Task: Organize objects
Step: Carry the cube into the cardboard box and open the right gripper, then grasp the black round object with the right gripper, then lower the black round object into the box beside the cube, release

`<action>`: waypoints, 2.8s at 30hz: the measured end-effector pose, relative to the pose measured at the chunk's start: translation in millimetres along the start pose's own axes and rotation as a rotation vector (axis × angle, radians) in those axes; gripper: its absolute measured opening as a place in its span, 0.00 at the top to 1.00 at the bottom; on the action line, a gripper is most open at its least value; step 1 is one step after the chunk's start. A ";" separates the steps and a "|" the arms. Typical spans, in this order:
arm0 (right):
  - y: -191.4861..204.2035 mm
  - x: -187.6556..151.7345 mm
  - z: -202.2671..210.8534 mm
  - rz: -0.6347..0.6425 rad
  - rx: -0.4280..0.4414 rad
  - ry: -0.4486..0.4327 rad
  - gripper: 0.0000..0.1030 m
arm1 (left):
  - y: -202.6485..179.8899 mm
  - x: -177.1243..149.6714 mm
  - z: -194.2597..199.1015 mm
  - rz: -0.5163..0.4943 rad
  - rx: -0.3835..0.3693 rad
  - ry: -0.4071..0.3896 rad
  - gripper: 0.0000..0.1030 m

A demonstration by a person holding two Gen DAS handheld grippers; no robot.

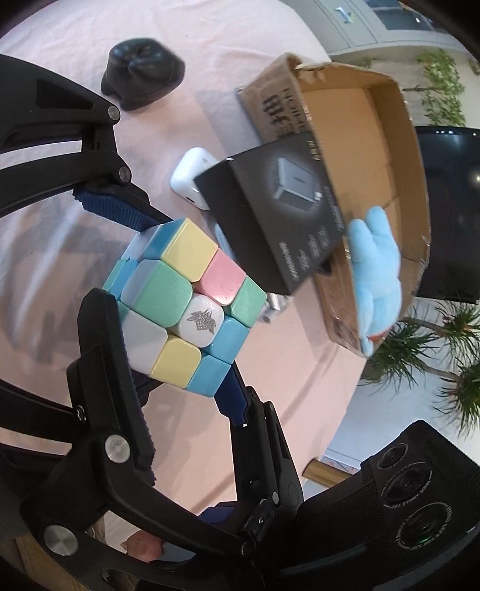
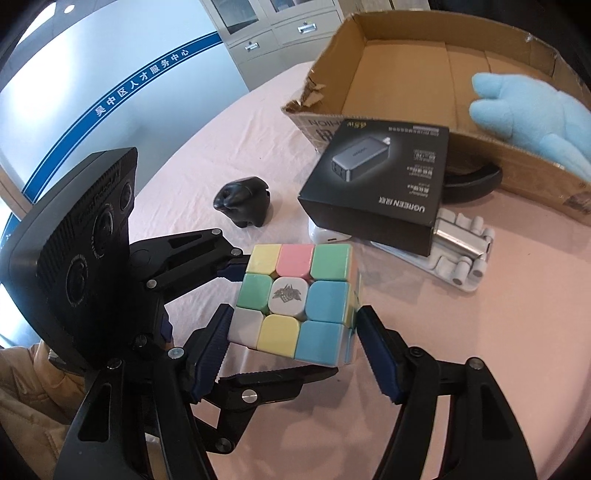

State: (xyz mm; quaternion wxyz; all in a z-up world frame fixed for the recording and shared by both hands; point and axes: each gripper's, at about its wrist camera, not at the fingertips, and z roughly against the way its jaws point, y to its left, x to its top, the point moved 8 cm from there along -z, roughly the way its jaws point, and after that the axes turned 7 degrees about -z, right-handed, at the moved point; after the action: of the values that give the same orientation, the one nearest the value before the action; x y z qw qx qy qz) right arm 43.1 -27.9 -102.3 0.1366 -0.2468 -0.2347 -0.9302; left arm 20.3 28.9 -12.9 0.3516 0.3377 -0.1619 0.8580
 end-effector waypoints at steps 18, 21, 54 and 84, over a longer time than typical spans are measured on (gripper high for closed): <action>10.2 124.9 50.2 0.182 0.033 -0.097 0.40 | 65.7 118.0 40.2 -0.077 0.098 -0.137 0.44; -11.7 165.2 45.3 0.166 0.028 -0.104 0.40 | 95.8 152.0 19.6 -0.070 0.096 -0.126 0.44; -31.3 130.2 46.0 0.081 0.182 -0.133 0.22 | 178.5 26.8 97.3 0.150 0.517 -0.050 0.00; 81.6 115.4 -119.5 0.301 0.088 0.401 0.41 | 166.1 -63.3 13.3 0.380 0.215 0.050 0.48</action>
State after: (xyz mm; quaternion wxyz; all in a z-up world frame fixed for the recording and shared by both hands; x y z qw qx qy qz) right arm -70.9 -173.7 -103.6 0.3278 -0.0834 -0.2038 -0.9187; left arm -58.7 -125.5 -54.0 0.1493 0.3155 -0.1214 0.9292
